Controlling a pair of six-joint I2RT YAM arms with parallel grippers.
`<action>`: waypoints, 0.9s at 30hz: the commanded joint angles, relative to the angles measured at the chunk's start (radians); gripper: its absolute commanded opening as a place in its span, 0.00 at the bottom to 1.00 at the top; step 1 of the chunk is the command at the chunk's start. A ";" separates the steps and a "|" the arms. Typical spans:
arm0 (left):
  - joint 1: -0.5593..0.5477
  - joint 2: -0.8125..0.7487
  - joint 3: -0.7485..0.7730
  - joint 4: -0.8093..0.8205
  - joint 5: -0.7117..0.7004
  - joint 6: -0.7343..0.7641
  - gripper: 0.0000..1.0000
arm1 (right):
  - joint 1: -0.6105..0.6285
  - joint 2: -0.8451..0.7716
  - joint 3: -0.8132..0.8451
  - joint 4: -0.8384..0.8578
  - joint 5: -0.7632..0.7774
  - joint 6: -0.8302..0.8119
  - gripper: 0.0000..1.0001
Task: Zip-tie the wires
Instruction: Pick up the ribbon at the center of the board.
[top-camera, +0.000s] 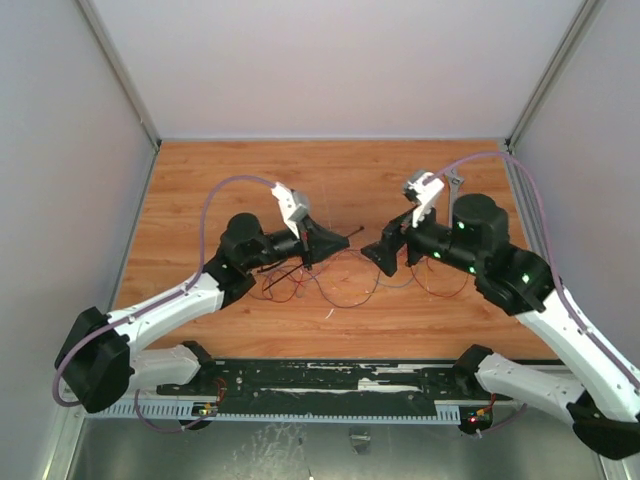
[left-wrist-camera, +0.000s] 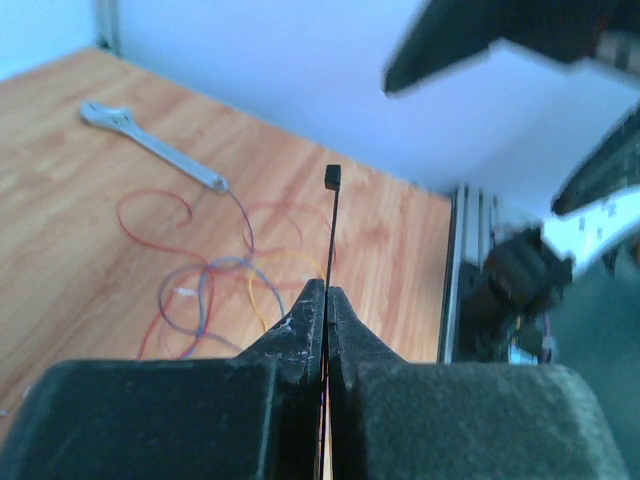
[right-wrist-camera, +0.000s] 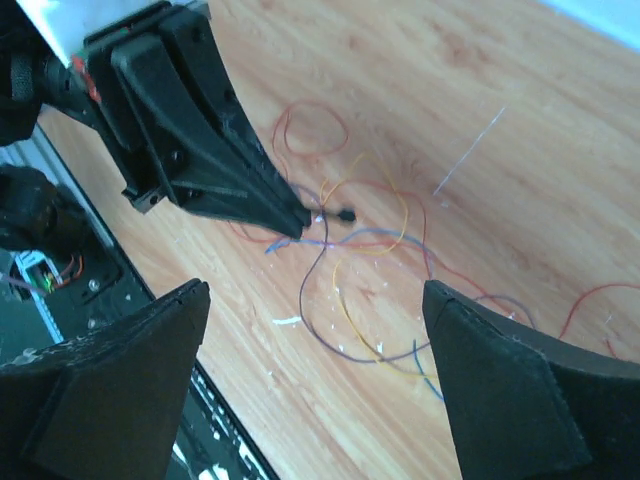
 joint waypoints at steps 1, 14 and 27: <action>0.014 -0.053 -0.038 0.293 -0.251 -0.246 0.00 | -0.014 -0.105 -0.152 0.286 -0.023 0.149 0.89; 0.012 -0.025 -0.217 0.841 -0.396 -0.677 0.00 | 0.019 0.014 -0.438 0.948 -0.410 0.458 0.71; 0.001 -0.086 -0.283 0.888 -0.470 -0.698 0.00 | 0.122 0.188 -0.407 1.111 -0.371 0.504 0.66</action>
